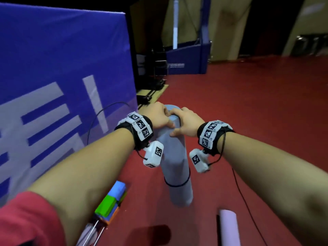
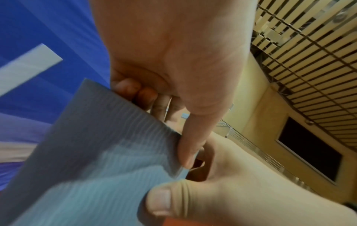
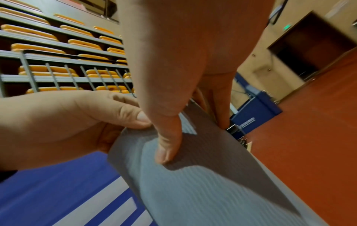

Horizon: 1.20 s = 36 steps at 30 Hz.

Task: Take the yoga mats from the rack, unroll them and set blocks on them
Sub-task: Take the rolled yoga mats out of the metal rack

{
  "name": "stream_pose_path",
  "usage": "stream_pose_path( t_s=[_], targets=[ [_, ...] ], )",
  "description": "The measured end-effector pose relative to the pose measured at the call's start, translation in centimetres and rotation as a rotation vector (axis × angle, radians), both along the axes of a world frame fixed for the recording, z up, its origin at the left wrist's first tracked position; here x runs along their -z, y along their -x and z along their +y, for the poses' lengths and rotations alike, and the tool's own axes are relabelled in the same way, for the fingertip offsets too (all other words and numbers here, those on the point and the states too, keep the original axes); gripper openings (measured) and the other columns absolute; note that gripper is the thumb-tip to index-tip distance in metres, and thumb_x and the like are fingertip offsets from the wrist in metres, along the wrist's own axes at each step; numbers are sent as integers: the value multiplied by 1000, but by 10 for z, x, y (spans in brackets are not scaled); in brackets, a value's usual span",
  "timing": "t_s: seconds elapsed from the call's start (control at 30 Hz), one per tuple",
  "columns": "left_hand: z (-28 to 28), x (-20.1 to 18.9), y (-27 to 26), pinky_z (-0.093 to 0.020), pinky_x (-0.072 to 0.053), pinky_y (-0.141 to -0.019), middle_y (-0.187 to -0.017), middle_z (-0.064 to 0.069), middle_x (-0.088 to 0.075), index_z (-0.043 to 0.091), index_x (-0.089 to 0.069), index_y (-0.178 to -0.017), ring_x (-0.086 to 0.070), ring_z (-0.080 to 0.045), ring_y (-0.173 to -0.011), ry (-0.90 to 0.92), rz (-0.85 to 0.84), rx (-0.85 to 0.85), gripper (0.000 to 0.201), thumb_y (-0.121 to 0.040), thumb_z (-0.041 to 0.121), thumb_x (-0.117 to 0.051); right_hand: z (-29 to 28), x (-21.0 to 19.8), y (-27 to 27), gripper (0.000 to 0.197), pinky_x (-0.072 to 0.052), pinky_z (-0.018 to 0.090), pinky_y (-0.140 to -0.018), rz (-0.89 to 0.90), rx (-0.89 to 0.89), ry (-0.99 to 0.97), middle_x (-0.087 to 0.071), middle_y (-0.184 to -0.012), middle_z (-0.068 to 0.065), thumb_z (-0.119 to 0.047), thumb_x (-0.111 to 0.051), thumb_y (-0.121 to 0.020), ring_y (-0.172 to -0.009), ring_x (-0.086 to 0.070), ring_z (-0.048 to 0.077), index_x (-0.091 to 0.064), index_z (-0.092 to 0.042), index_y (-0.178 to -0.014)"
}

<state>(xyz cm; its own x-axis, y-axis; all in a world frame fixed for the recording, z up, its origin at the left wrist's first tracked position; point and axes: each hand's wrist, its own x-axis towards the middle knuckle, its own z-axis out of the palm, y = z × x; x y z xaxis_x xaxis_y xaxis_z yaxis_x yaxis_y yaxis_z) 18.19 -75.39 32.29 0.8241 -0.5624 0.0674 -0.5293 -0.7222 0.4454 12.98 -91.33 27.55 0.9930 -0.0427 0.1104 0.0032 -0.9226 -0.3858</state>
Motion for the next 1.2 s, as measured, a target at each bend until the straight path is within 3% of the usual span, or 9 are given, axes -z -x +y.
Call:
stream_pose_path(
  t_s=[0.2, 0.3, 0.37, 0.53, 0.73, 0.8, 1.03, 1.1, 1.2],
  targets=[
    [-98, 13, -21, -31, -51, -67, -70, 3, -65, 24, -67, -73, -62, -19, -69, 150, 77, 180, 21, -77, 42, -77, -97, 15, 37, 72, -45, 37, -86, -28, 210, -42, -48, -105, 8, -46, -86, -62, -100, -52, 32, -50, -30, -122],
    [-134, 27, -49, -40, -55, -87, -104, -4, -68, 26, -65, -94, -66, -26, -96, 173, 48, 110, 36, -68, 50, -69, -139, 21, 35, 74, -46, 38, -91, -50, 305, -53, -50, -109, 10, -46, -86, -62, -103, -52, 33, -51, -28, -125],
    [-157, 40, -65, -41, -51, -93, -120, -7, -61, 19, -61, -117, -60, -28, -108, 157, 129, 49, 50, -78, 49, -69, -165, 26, 24, 73, -45, 37, -90, -53, 338, -58, -50, -109, 9, -45, -87, -61, -102, -52, 32, -52, -28, -123],
    [-215, 88, -116, -34, -47, -63, -93, -14, -62, 15, -62, -104, -61, -29, -74, 113, 663, 39, 60, -79, 70, -58, -221, 56, -32, 72, -43, 34, -82, -8, 331, -78, -48, -103, 6, -41, -90, -56, -95, -51, 29, -54, -29, -116],
    [-308, 132, -211, -19, -40, -44, -63, -7, -64, 14, -64, -95, -58, -21, -46, 54, 828, -5, 52, -83, 64, -63, -301, 100, -127, 72, -39, 30, -76, 115, 298, -66, -43, -101, 5, -37, -92, -58, -85, -49, 26, -55, -26, -119],
    [-339, 138, -240, -17, -41, -40, -71, -5, -67, 15, -64, -102, -62, -18, -51, 30, 819, -10, 43, -87, 54, -66, -328, 104, -162, 69, -36, 29, -74, 163, 305, -60, -41, -100, 4, -35, -91, -60, -83, -49, 26, -55, -26, -118],
    [-428, 145, -317, -29, -47, -52, -89, -12, -67, 6, -58, -117, -67, -27, -70, 55, 783, -63, 40, -88, 31, -68, -403, 99, -236, 64, -38, 31, -74, 261, 311, -3, -38, -104, 6, -32, -90, -64, -81, -52, 29, -56, -24, -117],
    [-444, 140, -332, -42, -58, -63, -100, -20, -69, 1, -56, -119, -70, -35, -81, 90, 763, -79, 42, -86, 23, -67, -420, 90, -257, 64, -42, 32, -75, 289, 276, 31, -38, -104, 6, -30, -91, -62, -83, -53, 30, -57, -24, -116],
    [-464, 135, -359, -56, -59, -74, -98, -22, -68, -1, -58, -114, -71, -38, -83, 163, 721, -117, 39, -82, 19, -67, -446, 76, -292, 64, -46, 34, -75, 299, 235, 69, -40, -104, 6, -31, -91, -61, -84, -54, 30, -57, -25, -115]
  ],
)
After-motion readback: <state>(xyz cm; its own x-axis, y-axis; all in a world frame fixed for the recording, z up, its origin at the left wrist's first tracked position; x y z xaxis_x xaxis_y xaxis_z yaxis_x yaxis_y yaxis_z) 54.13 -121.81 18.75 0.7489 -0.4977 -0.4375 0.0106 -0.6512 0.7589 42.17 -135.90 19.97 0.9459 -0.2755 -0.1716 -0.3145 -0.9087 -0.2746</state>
